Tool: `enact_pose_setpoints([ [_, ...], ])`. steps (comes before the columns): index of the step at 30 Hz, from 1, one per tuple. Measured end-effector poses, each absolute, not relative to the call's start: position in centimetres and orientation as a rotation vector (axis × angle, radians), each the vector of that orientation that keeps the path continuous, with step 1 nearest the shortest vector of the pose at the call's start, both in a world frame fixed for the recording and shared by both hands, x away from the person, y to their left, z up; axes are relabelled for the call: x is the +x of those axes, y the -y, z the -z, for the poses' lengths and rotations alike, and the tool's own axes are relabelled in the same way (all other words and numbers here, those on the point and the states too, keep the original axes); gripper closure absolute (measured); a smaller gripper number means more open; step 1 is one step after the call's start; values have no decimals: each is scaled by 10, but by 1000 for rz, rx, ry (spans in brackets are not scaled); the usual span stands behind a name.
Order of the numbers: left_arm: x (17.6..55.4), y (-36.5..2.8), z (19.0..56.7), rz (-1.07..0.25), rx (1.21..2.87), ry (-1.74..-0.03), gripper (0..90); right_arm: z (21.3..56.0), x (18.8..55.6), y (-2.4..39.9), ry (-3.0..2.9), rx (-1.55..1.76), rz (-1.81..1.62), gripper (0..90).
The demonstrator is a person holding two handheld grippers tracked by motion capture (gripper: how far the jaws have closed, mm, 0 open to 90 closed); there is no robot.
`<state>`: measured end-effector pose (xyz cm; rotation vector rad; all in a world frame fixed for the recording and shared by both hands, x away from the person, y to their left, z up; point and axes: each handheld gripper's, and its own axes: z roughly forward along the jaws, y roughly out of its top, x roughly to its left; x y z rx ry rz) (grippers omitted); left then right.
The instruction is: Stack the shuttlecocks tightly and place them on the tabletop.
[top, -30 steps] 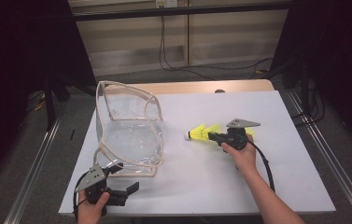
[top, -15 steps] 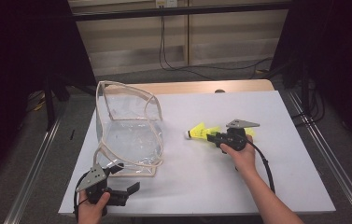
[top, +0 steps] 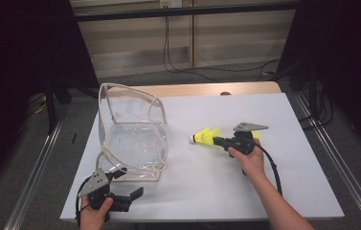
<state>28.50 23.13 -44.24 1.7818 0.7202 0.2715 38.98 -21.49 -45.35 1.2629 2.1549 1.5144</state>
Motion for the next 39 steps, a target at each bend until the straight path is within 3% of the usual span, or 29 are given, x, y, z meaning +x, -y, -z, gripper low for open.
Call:
enact_pose_setpoints([
  [11,286,-230,443,-266,1788,-721,30,459,393,214,-2144,1283,-1532,879],
  [25,285,-230,443,-268,1785,-719,30,453,390,219,-2089,1318,-1449,576],
  [39,285,-230,443,-270,1789,-717,30,434,378,233,-2070,1306,-1397,376],
])
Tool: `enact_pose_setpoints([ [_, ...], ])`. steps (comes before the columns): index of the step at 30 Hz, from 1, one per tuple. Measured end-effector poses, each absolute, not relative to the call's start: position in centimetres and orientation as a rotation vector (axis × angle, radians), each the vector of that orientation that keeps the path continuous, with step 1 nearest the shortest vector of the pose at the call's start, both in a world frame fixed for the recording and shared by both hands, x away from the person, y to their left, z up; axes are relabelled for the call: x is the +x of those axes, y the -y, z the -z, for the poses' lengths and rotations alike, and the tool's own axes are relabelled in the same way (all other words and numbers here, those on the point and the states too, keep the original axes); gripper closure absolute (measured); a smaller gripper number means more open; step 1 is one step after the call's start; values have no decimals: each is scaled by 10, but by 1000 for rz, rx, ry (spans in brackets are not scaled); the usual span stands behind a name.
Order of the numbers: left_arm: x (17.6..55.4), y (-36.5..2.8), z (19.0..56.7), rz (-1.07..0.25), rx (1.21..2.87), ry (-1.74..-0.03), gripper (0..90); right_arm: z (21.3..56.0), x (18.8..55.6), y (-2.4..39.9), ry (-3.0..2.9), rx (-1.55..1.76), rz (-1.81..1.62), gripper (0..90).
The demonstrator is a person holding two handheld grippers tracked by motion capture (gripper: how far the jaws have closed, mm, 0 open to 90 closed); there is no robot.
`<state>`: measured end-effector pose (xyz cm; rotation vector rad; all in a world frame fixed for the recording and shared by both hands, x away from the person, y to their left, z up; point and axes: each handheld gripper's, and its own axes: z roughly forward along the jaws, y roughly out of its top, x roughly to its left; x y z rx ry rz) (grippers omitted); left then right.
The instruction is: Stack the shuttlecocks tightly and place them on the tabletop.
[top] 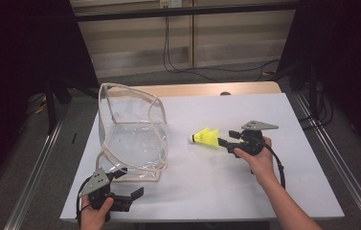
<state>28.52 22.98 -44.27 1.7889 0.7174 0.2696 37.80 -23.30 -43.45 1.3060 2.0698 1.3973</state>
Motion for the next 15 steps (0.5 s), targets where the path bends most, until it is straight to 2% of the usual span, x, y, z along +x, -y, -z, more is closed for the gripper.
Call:
enact_pose_setpoints([
  [8,285,-229,443,-263,1791,-720,30,423,372,240,-2058,1312,-1383,252],
  [15,285,-229,443,-263,1792,-717,30,407,368,251,-2041,1287,-1327,188],
])
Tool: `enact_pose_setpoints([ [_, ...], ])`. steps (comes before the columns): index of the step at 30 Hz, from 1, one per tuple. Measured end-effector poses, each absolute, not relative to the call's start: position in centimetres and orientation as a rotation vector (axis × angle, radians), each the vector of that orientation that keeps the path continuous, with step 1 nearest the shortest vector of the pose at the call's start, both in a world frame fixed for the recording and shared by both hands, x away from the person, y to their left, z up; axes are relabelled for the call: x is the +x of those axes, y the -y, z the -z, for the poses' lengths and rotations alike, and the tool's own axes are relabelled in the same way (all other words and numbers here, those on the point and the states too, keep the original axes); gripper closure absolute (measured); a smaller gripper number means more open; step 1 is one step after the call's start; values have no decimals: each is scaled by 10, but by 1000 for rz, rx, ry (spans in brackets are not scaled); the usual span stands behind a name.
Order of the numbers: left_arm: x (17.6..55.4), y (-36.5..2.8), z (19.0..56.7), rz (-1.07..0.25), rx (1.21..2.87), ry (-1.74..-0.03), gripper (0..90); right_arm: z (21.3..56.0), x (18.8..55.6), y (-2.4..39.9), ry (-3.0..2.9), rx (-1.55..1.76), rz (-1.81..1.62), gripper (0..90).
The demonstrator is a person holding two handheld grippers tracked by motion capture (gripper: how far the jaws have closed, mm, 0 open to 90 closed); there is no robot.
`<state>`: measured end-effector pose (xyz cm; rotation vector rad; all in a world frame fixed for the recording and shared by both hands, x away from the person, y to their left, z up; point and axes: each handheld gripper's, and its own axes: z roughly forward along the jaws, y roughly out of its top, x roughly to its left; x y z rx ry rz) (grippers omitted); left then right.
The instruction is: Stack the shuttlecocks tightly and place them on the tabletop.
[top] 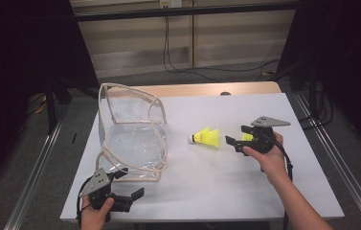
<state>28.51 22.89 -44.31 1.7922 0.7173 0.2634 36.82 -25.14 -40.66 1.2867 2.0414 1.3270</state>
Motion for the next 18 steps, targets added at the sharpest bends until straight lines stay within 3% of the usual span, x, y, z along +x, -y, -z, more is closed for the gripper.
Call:
enact_pose_setpoints([
  [18,285,-229,443,-258,1787,-719,32,415,378,297,-1974,1385,-1197,169],
])
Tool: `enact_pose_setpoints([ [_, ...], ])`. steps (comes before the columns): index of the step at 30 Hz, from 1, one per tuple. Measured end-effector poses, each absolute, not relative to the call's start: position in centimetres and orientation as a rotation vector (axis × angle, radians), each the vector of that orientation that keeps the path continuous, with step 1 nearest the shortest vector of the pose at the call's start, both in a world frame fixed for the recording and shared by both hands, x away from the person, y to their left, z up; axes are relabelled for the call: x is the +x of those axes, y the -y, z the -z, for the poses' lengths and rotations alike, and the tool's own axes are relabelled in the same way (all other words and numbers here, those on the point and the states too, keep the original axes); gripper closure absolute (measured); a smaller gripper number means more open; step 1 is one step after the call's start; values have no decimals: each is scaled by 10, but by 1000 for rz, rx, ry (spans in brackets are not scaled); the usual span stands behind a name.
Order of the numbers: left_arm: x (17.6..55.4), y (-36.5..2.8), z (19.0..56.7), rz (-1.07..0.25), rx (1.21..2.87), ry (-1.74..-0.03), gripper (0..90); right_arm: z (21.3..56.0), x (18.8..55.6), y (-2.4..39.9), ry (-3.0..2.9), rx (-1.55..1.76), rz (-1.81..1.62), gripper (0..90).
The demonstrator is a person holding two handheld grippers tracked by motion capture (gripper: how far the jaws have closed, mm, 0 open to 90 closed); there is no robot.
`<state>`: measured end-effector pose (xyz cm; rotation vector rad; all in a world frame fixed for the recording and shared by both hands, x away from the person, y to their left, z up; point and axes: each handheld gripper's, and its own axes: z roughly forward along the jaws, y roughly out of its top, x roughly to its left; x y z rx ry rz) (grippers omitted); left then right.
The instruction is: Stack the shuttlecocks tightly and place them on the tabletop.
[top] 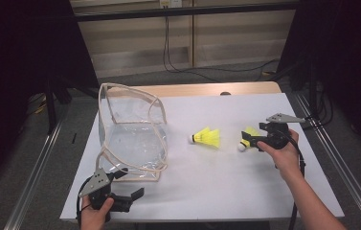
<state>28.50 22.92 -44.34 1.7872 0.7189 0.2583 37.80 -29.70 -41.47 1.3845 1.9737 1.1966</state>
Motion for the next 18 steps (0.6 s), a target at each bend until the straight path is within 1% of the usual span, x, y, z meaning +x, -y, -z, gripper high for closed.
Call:
enact_pose_setpoints([
  [5,285,-229,443,-258,1788,-716,32,423,385,303,-1973,1426,-1166,173],
  [8,285,-229,443,-256,1783,-719,32,429,386,305,-1992,1447,-1167,203],
  [13,286,-229,444,-257,1788,-717,32,434,381,305,-2019,1451,-1194,284],
  [14,285,-229,444,-255,1787,-716,32,434,380,306,-2023,1453,-1205,319],
  [16,285,-228,443,-259,1787,-716,32,437,377,307,-2035,1447,-1211,338],
  [18,285,-229,443,-259,1787,-717,32,438,374,309,-2041,1446,-1214,386],
])
